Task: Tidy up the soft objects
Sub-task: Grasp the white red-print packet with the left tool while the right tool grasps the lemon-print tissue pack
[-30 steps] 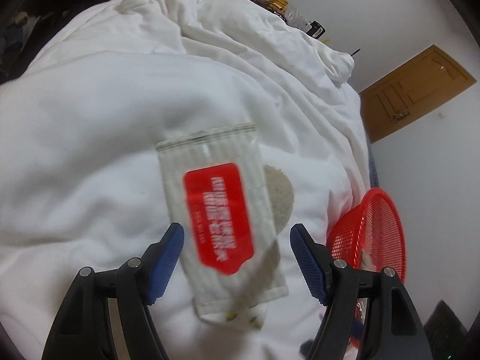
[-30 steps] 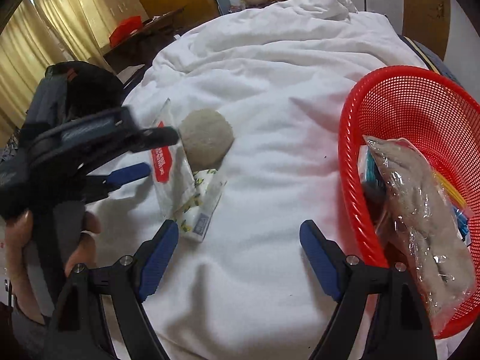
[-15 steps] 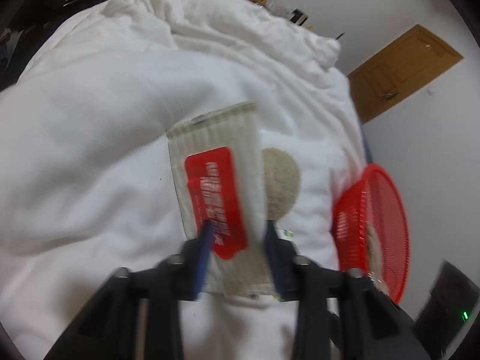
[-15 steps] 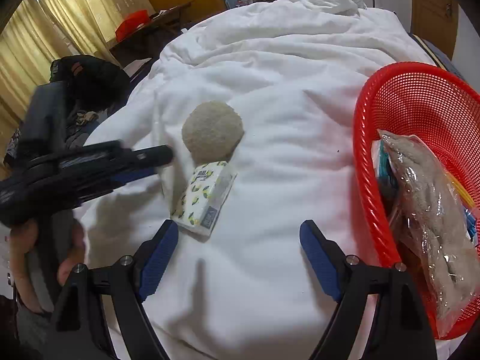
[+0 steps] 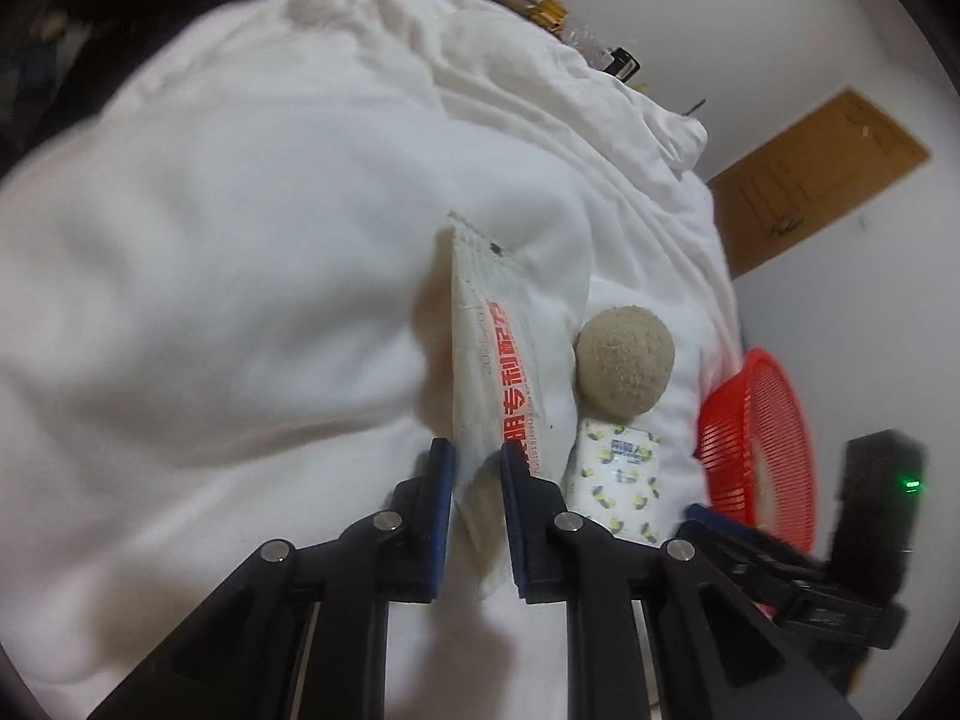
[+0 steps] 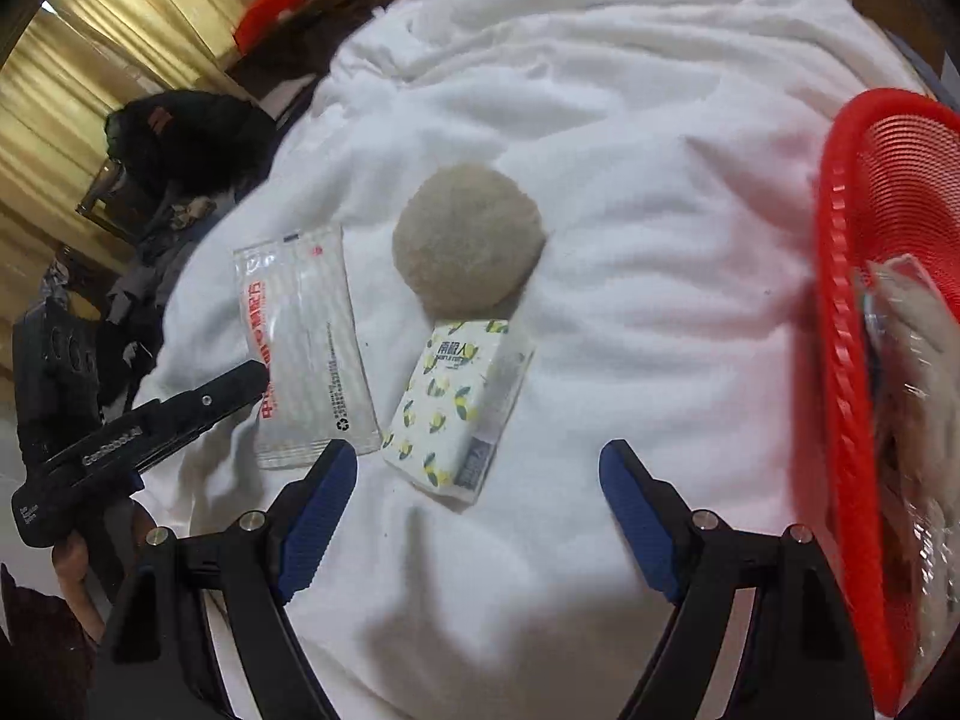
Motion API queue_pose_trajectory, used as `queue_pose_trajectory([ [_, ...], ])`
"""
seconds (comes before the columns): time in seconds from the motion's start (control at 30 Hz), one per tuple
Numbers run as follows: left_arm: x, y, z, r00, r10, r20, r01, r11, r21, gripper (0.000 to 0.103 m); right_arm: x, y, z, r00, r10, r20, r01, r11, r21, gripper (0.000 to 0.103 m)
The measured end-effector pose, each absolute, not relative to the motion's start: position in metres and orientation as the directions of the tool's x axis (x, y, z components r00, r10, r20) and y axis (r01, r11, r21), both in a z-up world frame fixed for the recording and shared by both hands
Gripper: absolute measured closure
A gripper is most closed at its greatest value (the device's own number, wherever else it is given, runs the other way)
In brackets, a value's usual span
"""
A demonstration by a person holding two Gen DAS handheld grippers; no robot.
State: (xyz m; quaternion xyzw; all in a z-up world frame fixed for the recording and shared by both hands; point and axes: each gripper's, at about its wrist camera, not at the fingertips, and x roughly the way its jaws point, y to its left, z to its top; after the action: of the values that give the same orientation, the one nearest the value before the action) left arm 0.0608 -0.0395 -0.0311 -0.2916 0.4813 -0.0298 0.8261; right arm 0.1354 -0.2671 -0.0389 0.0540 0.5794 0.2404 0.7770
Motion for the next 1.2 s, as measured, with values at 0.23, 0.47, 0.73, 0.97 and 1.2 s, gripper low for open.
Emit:
queue_pose_trajectory([
  [0.23, 0.064, -0.03, -0.051, 0.531, -0.424, -0.733, -0.233, 0.759, -0.608, 0.084, 0.151, -0.248, -0.056, 0.187, 0.404, -0.896, -0.257, 0.9, 0.352, 0.029],
  [0.47, 0.07, -0.026, -0.061, 0.515, -0.48, -0.71, -0.241, 0.714, -0.658, 0.064, 0.143, -0.233, -0.062, 0.212, 0.372, -0.904, -0.279, 0.909, 0.309, 0.059],
  [0.73, 0.069, -0.042, -0.047, 0.522, -0.493, -0.696, -0.183, 0.733, -0.656, 0.035, 0.135, -0.239, -0.057, 0.214, 0.431, -0.876, -0.296, 0.884, 0.362, 0.076],
  [0.97, 0.087, -0.051, -0.046, 0.524, -0.42, -0.741, -0.196, 0.787, -0.585, 0.074, 0.119, -0.247, -0.034, 0.268, 0.439, -0.858, -0.34, 0.876, 0.342, 0.081],
  [1.2, 0.072, -0.034, -0.057, 0.561, -0.461, -0.687, -0.213, 0.722, -0.658, 0.091, 0.095, -0.271, -0.006, 0.338, 0.453, -0.825, -0.373, 0.869, 0.324, 0.081],
])
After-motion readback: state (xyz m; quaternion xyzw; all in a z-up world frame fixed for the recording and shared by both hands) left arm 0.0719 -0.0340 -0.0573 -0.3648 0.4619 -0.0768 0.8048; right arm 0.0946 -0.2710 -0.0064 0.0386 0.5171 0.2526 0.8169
